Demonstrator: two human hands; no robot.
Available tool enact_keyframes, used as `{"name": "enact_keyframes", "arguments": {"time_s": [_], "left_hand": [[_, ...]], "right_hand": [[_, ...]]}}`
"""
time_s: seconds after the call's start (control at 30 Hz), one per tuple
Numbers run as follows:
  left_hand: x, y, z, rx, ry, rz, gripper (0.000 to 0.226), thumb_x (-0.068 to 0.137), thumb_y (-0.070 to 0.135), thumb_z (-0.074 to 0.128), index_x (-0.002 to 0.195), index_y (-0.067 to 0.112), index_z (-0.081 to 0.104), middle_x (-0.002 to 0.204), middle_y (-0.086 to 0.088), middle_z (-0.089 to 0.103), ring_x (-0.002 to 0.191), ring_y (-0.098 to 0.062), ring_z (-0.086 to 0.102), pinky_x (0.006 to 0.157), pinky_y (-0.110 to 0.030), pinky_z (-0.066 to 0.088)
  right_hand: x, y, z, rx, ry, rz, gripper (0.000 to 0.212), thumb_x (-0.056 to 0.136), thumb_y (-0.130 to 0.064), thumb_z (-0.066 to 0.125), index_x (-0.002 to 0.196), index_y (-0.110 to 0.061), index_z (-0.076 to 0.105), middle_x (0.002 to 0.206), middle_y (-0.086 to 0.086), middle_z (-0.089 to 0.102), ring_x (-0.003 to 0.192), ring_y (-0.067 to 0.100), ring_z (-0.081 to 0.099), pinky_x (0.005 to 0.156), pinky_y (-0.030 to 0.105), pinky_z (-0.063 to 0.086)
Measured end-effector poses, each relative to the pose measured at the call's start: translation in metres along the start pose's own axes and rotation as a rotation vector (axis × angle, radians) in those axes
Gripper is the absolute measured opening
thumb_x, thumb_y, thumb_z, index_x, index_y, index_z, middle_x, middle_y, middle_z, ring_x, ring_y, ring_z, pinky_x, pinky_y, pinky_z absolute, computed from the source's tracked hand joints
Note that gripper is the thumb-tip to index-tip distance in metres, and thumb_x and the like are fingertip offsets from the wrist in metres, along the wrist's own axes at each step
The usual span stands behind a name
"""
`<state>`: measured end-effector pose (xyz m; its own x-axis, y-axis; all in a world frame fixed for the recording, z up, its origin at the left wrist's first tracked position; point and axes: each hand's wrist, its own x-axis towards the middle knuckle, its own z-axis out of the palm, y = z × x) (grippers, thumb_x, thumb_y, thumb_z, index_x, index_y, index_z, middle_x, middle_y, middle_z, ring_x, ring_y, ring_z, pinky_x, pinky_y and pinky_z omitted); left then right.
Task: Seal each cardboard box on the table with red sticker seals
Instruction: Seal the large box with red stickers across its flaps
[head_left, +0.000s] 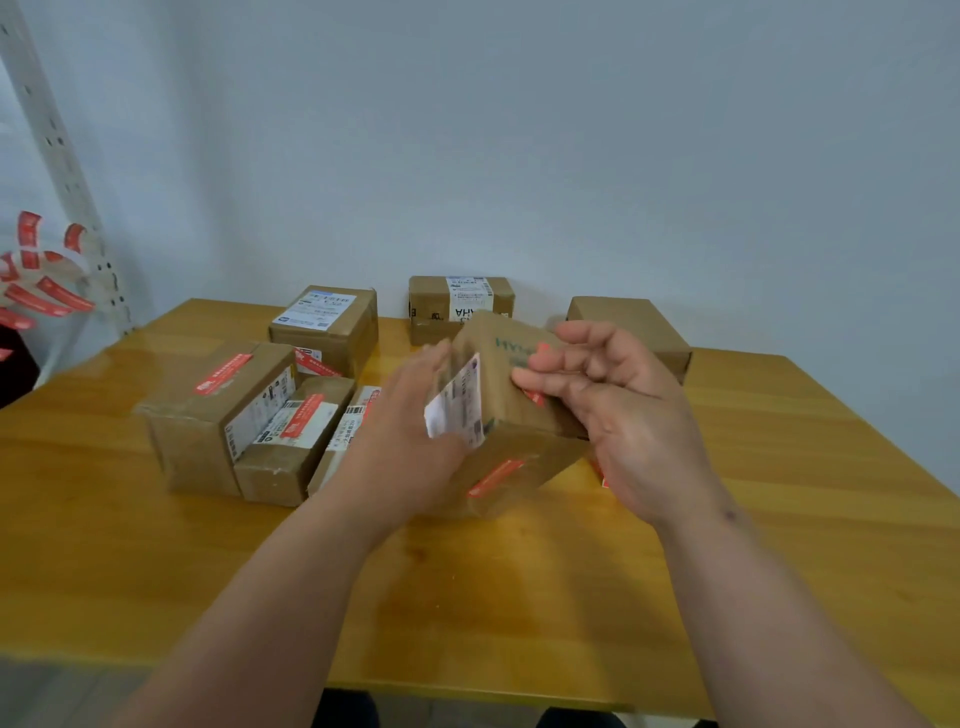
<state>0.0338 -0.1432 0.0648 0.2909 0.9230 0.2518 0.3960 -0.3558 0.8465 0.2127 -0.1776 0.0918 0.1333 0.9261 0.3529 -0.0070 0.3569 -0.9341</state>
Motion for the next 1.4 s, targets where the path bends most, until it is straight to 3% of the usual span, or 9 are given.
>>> {"name": "enact_keyframes", "arguments": {"time_s": [0.07, 0.17, 0.33, 0.47, 0.57, 0.83, 1.1, 1.23, 1.4], "left_hand": [[-0.002, 0.010, -0.005, -0.009, -0.094, 0.167, 0.094, 0.078, 0.022, 0.073, 0.139, 0.057, 0.012, 0.151, 0.029, 0.009, 0.145, 0.003, 0.001, 0.112, -0.029, 0.021], [0.002, 0.009, -0.006, 0.123, -0.123, 0.246, 0.114, 0.067, 0.026, 0.079, 0.139, 0.061, -0.002, 0.155, 0.027, -0.011, 0.145, 0.002, -0.009, 0.113, -0.031, 0.015], [0.010, -0.004, -0.002, 0.385, 0.016, 0.248, 0.113, 0.049, 0.051, 0.074, 0.145, 0.045, 0.014, 0.157, 0.016, 0.001, 0.145, -0.024, 0.010, 0.111, -0.042, 0.018], [0.009, -0.006, -0.001, 0.297, 0.080, 0.266, 0.114, 0.044, 0.049, 0.078, 0.144, 0.029, 0.027, 0.148, 0.006, 0.015, 0.136, -0.020, 0.024, 0.109, -0.035, 0.033], [0.008, -0.007, 0.000, 0.227, 0.043, 0.275, 0.117, 0.049, 0.039, 0.088, 0.146, 0.027, 0.023, 0.145, 0.010, 0.011, 0.130, -0.013, 0.028, 0.105, -0.031, 0.041], [0.006, -0.009, 0.005, 0.237, 0.065, 0.271, 0.116, 0.048, 0.039, 0.088, 0.144, 0.031, 0.024, 0.142, 0.020, 0.008, 0.126, -0.009, 0.028, 0.103, -0.028, 0.040], [0.007, -0.013, 0.008, 0.254, 0.050, 0.233, 0.119, 0.052, 0.040, 0.090, 0.146, 0.030, 0.018, 0.145, 0.018, 0.006, 0.132, -0.014, 0.029, 0.104, -0.024, 0.036], [0.006, -0.012, 0.008, 0.270, 0.051, 0.233, 0.119, 0.052, 0.040, 0.090, 0.146, 0.029, 0.019, 0.144, 0.020, 0.006, 0.130, -0.013, 0.032, 0.102, -0.025, 0.041], [0.005, -0.014, 0.009, 0.275, 0.044, 0.210, 0.122, 0.045, 0.051, 0.086, 0.145, 0.035, 0.018, 0.146, 0.023, 0.001, 0.135, -0.015, 0.027, 0.107, -0.041, 0.040]], "right_hand": [[-0.002, -0.002, 0.004, -0.087, -0.025, -0.010, 0.039, 0.091, 0.017, 0.040, 0.105, -0.014, 0.059, 0.098, 0.009, 0.069, 0.094, 0.021, 0.072, 0.086, 0.033, 0.053], [-0.004, -0.004, 0.008, -0.192, -0.054, -0.038, 0.033, 0.089, 0.015, 0.048, 0.100, -0.013, 0.063, 0.096, 0.006, 0.073, 0.093, 0.015, 0.072, 0.085, 0.033, 0.054], [-0.006, -0.004, 0.010, -0.352, -0.015, -0.075, 0.020, 0.084, 0.001, 0.067, 0.093, -0.016, 0.067, 0.093, 0.003, 0.073, 0.085, 0.001, 0.068, 0.073, 0.014, 0.050], [-0.004, 0.004, 0.008, -0.640, -0.010, -0.190, 0.019, 0.075, -0.018, 0.080, 0.087, -0.023, 0.066, 0.106, -0.006, 0.057, 0.103, 0.007, 0.060, 0.086, 0.017, 0.048], [-0.003, 0.007, 0.009, -0.787, -0.012, -0.254, 0.017, 0.074, -0.022, 0.081, 0.084, -0.022, 0.067, 0.103, -0.009, 0.054, 0.101, 0.000, 0.052, 0.082, 0.005, 0.038], [-0.007, 0.000, 0.017, -1.065, -0.063, -0.391, 0.011, 0.089, -0.014, 0.065, 0.079, -0.010, 0.067, 0.099, -0.001, 0.057, 0.088, 0.003, 0.047, 0.073, -0.006, 0.028], [-0.008, -0.006, 0.019, -1.153, -0.088, -0.327, 0.019, 0.102, -0.022, 0.040, 0.095, -0.011, 0.054, 0.107, 0.000, 0.053, 0.087, 0.016, 0.050, 0.072, 0.001, 0.032], [-0.004, -0.008, 0.017, -1.092, -0.089, -0.315, 0.018, 0.102, -0.024, 0.036, 0.096, -0.015, 0.049, 0.099, 0.001, 0.054, 0.083, 0.018, 0.050, 0.064, 0.024, 0.038], [0.001, -0.012, 0.012, -1.093, -0.034, -0.276, 0.019, 0.101, -0.029, 0.037, 0.093, -0.019, 0.050, 0.085, -0.007, 0.055, 0.075, 0.002, 0.049, 0.056, 0.013, 0.033]]}}
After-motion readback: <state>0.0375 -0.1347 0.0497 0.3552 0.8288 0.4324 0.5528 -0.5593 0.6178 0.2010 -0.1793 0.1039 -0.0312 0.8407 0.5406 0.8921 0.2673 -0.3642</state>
